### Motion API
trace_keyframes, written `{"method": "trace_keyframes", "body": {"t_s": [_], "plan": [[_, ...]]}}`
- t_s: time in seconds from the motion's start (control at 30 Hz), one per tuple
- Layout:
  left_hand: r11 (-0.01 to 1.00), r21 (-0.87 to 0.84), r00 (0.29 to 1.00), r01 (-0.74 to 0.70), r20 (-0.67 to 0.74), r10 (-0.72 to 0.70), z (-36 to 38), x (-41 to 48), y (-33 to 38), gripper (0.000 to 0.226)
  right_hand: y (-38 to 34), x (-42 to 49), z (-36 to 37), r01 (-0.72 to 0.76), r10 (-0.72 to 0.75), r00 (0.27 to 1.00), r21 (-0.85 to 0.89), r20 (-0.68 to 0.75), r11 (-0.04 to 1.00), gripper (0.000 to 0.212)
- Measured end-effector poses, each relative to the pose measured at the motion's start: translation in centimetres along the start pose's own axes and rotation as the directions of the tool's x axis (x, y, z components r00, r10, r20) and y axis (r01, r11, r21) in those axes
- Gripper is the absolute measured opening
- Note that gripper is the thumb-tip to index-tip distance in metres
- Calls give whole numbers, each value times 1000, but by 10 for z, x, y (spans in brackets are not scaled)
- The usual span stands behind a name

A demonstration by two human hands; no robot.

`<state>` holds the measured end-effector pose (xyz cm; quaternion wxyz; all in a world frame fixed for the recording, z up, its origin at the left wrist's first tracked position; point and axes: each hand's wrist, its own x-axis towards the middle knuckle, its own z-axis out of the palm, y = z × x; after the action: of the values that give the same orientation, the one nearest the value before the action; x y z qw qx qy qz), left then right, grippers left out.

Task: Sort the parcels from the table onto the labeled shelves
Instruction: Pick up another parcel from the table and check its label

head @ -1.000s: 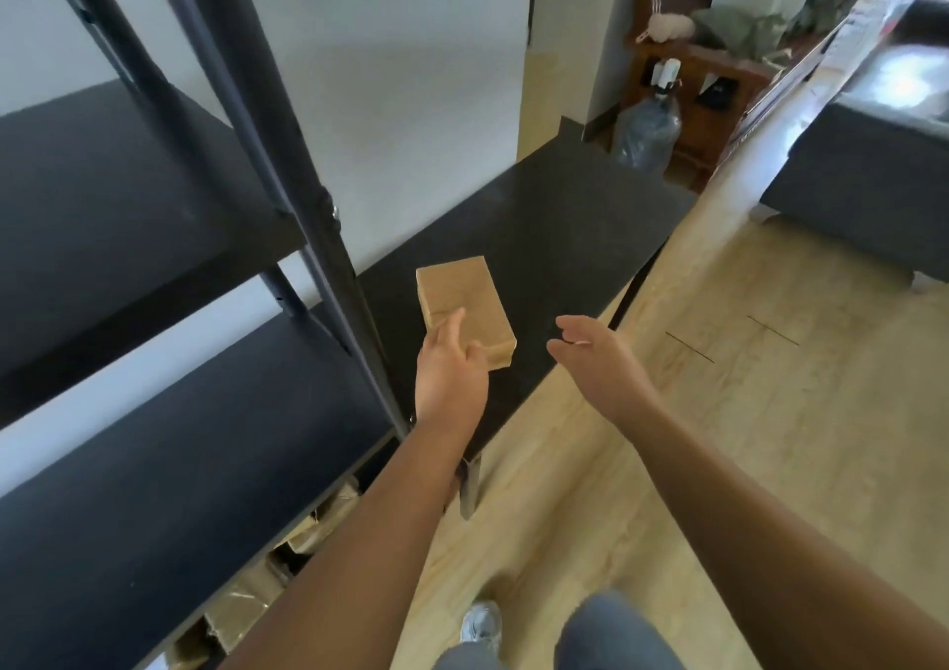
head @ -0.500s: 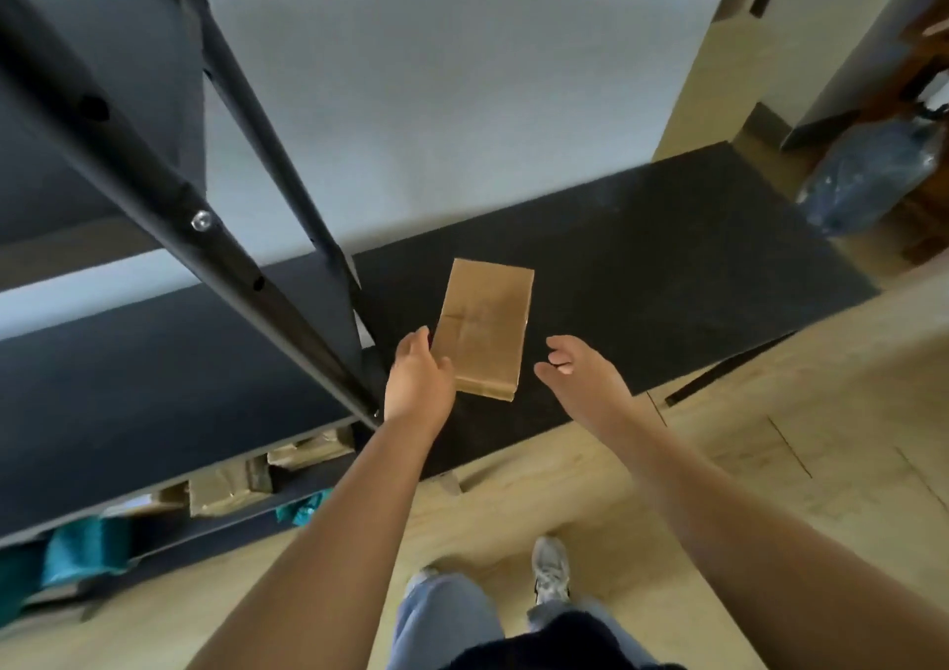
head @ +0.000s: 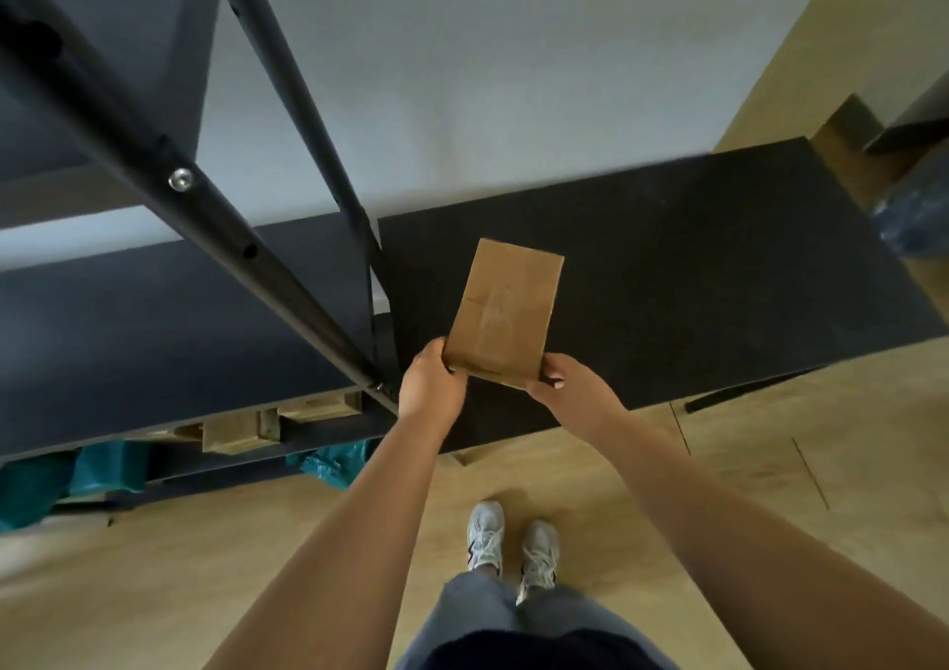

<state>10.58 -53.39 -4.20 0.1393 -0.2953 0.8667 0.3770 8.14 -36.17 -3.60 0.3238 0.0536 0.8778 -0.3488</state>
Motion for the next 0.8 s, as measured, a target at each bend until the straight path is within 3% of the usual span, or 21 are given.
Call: {"method": "trace_keyframes", "body": {"t_s": [0.3,0.5,0.8], "plan": [[988,-92,991,-127,-50,123,0,-11,10,39,-2,-4,-13,46,-36,982,48,-183,998,33],[953,-201,968,-227,-153,198,-13,-25,34,34,-19,-12,-38,120,-61,960,204,-272,972,39],[937,-287,958,-198,-258,124,-35,-24,59,37,-35,-12,-55,206,-131,931,197,-340,958,43]]}}
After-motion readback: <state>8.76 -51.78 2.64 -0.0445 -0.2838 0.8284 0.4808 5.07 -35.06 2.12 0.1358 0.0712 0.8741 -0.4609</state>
